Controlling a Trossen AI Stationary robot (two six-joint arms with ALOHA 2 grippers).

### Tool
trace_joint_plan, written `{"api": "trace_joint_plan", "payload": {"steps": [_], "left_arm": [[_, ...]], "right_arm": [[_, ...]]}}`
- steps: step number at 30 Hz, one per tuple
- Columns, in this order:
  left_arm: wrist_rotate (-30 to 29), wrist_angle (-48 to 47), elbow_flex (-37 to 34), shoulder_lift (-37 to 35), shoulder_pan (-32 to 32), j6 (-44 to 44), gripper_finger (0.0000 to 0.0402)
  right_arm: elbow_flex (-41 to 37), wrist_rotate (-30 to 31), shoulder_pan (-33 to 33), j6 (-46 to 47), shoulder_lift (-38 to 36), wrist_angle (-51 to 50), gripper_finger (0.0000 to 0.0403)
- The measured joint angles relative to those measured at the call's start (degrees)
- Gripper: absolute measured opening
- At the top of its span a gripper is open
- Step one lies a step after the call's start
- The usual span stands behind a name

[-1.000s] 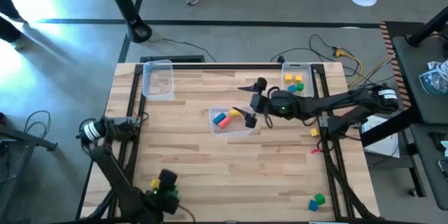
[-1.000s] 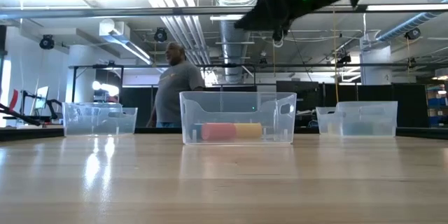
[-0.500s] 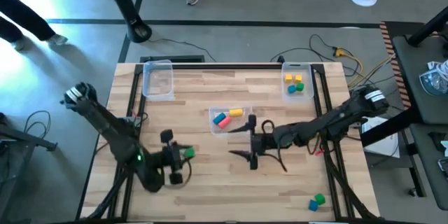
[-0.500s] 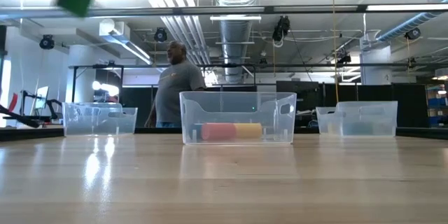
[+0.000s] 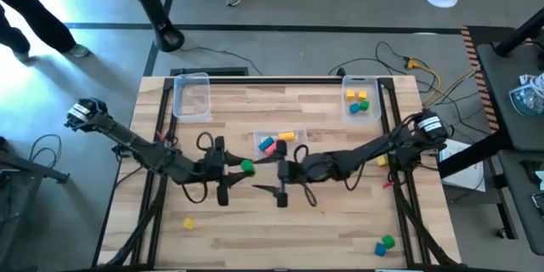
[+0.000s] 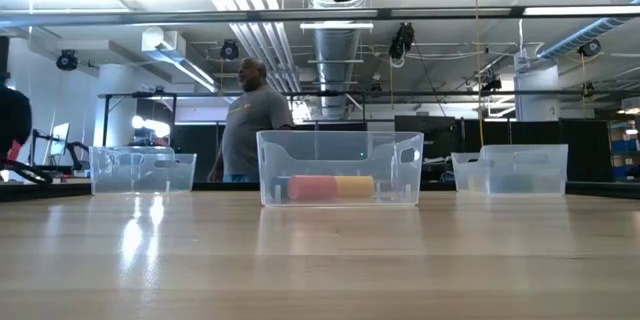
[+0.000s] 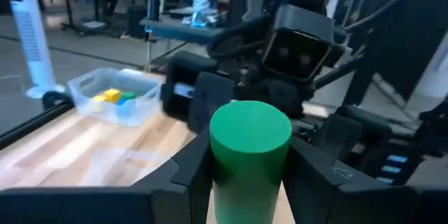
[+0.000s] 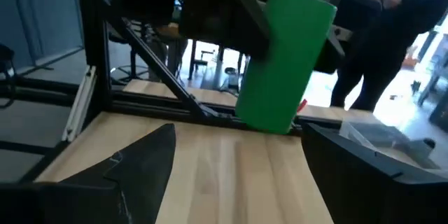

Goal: Sort blocks by size
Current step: Put the green cylindrical block into the center transparent bin

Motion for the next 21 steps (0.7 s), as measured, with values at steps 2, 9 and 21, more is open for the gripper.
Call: {"api": "trace_joint_plan", "payload": {"steps": [2,9,21], "left_arm": [[0.5,0.6,-0.6,-0.5,0.5,0.3,0.0126],[0.5,1.3,-0.7,-0.9,0.6,4.6,0.0126],[-0.2,4.0,-0.8,-0.2,1.1,6.3,0.0126]], "right_arm": [[3.2,0.0,-0.6,1.8,0.5,-4.1,0.0304],[8.4,-2.5,-3.2,10.7,1.0,-11.4,0.0302],[9.4,-3.3,-4.1,10.6,1.5,-10.2,0.0172]]}}
